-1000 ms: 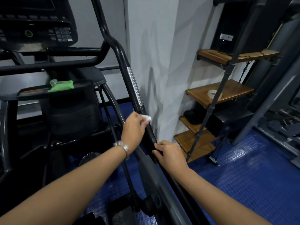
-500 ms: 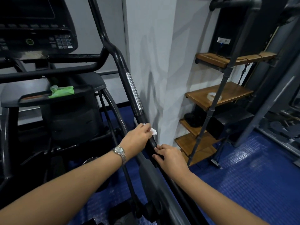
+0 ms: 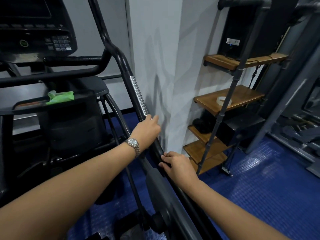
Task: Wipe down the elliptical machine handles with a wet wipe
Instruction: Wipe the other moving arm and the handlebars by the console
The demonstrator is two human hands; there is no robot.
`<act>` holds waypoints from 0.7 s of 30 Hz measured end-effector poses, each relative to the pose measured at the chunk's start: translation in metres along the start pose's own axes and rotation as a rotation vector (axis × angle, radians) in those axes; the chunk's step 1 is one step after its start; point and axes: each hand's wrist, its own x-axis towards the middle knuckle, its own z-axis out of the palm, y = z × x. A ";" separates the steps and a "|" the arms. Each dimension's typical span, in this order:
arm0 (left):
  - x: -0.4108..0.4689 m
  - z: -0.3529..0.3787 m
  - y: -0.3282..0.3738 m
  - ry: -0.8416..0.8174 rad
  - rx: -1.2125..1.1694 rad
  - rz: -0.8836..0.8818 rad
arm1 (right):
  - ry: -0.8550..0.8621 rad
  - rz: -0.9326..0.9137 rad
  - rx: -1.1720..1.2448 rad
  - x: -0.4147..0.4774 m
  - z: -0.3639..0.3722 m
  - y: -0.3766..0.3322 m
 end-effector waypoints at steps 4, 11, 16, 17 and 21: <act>-0.016 0.010 0.020 -0.056 0.047 0.146 | 0.009 0.009 0.002 0.000 0.000 -0.002; -0.021 0.019 0.006 0.156 -0.141 -0.013 | -0.008 -0.008 0.003 0.000 -0.002 -0.002; -0.034 0.039 0.018 0.182 -0.162 0.058 | -0.020 0.008 -0.019 -0.001 -0.003 -0.003; -0.031 0.041 0.013 0.240 -0.211 0.007 | -0.016 0.003 -0.013 -0.002 -0.002 -0.003; -0.035 0.051 0.011 0.389 -0.441 -0.177 | -0.001 0.001 -0.015 -0.002 -0.002 -0.006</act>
